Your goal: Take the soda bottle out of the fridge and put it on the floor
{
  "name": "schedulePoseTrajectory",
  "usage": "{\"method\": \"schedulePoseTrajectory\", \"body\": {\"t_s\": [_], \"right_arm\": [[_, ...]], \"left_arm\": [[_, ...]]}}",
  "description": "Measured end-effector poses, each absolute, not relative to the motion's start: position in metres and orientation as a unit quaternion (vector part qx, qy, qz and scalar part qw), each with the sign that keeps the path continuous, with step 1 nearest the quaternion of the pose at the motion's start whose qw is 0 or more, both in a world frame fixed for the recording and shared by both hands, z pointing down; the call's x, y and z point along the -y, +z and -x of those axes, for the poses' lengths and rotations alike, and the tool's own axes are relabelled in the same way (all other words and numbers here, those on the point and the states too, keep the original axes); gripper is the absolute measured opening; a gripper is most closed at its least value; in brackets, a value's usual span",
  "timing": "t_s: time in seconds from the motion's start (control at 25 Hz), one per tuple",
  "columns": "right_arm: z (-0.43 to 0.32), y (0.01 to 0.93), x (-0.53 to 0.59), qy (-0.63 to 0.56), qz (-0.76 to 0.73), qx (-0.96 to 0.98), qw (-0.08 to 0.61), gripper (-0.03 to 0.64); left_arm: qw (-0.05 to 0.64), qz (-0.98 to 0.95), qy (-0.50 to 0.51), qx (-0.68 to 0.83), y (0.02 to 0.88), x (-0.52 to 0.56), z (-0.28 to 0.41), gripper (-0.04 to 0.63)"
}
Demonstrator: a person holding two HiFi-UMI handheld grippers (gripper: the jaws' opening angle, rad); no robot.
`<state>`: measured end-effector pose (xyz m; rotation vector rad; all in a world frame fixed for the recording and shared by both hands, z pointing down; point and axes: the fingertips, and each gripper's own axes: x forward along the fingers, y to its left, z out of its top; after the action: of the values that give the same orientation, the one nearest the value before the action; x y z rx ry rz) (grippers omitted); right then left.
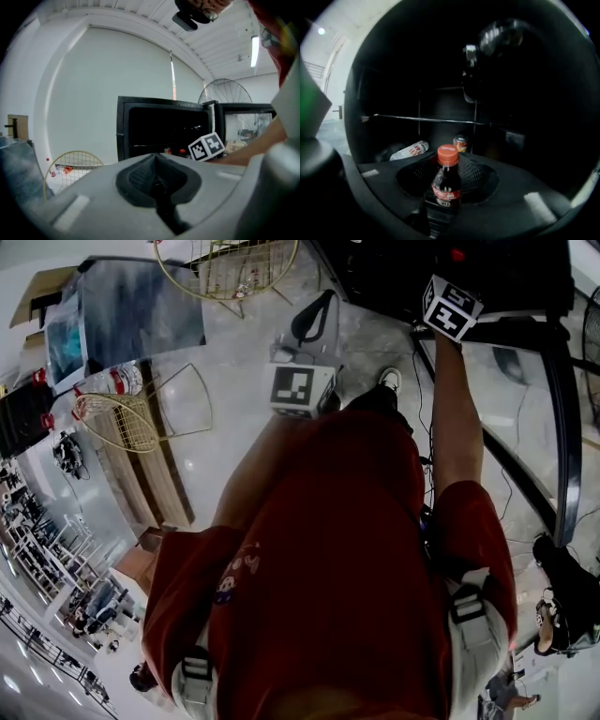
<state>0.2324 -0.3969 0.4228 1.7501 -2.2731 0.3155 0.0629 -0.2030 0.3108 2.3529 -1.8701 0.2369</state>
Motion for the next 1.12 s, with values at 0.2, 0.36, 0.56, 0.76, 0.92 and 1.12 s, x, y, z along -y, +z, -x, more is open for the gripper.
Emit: {"method": "schedulePoseTrajectory", "body": {"t_s": [0.2,0.36,0.56,0.76,0.92,1.12], "right_arm": [[-0.228,0.42,0.373,0.092,-0.574,0.802,0.139,0.132],[-0.221,0.405,0.351,0.081,-0.551,0.819,0.136,0.132],[-0.22,0.37,0.312,0.07,-0.507,0.849,0.129,0.132],[-0.219,0.343,0.287,0.06,-0.471,0.871,0.124,0.132],[-0.221,0.334,0.267,0.059,-0.443,0.886,0.127,0.132],[-0.222,0.338,0.248,0.069,-0.413,0.899,0.129,0.132]], "left_arm": [[0.069,-0.774,0.084,0.624,0.32,0.203,-0.062,0.0],[0.068,-0.769,0.075,0.631,0.317,0.205,-0.061,0.0],[0.073,-0.749,0.093,0.652,0.323,0.208,-0.06,0.0],[0.066,-0.728,0.098,0.675,0.317,0.208,-0.053,0.0],[0.062,-0.713,0.096,0.692,0.314,0.199,-0.053,0.0],[0.056,-0.691,0.102,0.714,0.309,0.182,-0.054,0.0]]}}
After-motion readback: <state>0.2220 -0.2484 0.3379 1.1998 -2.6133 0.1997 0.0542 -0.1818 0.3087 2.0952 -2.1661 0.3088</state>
